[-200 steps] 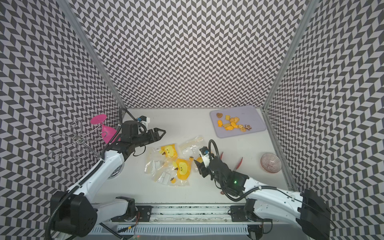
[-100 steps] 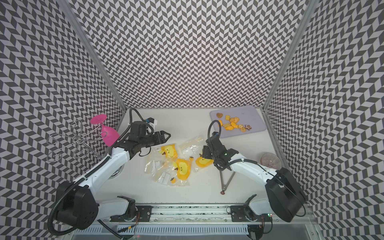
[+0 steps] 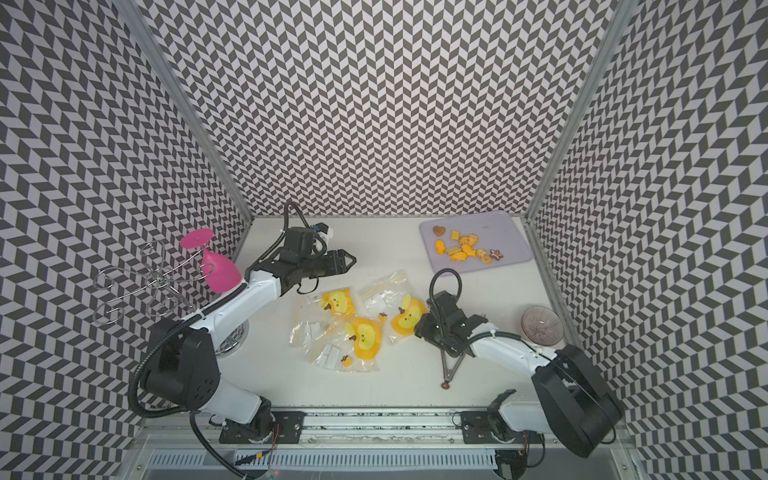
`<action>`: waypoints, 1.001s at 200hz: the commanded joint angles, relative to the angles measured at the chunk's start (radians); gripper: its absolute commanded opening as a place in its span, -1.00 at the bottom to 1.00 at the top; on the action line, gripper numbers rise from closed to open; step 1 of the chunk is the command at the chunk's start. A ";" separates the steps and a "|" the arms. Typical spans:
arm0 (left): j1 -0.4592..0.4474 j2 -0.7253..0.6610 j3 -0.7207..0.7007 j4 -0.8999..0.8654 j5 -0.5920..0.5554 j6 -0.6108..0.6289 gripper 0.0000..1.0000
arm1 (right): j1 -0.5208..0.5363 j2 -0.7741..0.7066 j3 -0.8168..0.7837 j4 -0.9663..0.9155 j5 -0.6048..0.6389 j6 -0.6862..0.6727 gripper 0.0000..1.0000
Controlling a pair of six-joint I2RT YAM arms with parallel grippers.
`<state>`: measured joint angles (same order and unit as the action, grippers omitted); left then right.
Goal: Put the cookies into a resealable bag to prevent moisture
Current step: Move the ziploc bag to the center of the board.
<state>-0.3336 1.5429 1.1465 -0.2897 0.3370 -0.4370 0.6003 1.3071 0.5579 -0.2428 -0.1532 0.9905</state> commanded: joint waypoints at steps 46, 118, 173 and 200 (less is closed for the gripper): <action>-0.004 0.057 0.058 0.010 0.012 0.020 0.37 | 0.006 0.016 -0.092 0.299 -0.018 0.175 0.08; -0.002 0.053 0.061 -0.011 0.004 0.026 0.37 | 0.003 0.118 -0.098 0.452 0.068 0.248 0.01; 0.026 0.058 0.061 -0.007 0.027 0.008 0.36 | -0.054 0.246 -0.055 0.566 0.092 0.216 -0.58; 0.050 0.077 0.059 0.009 0.063 -0.005 0.32 | -0.109 0.291 0.002 0.548 0.088 0.116 -1.00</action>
<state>-0.3069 1.5974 1.1770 -0.2924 0.3630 -0.4252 0.5316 1.5604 0.5095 0.2806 -0.0921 1.1851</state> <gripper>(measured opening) 0.677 0.064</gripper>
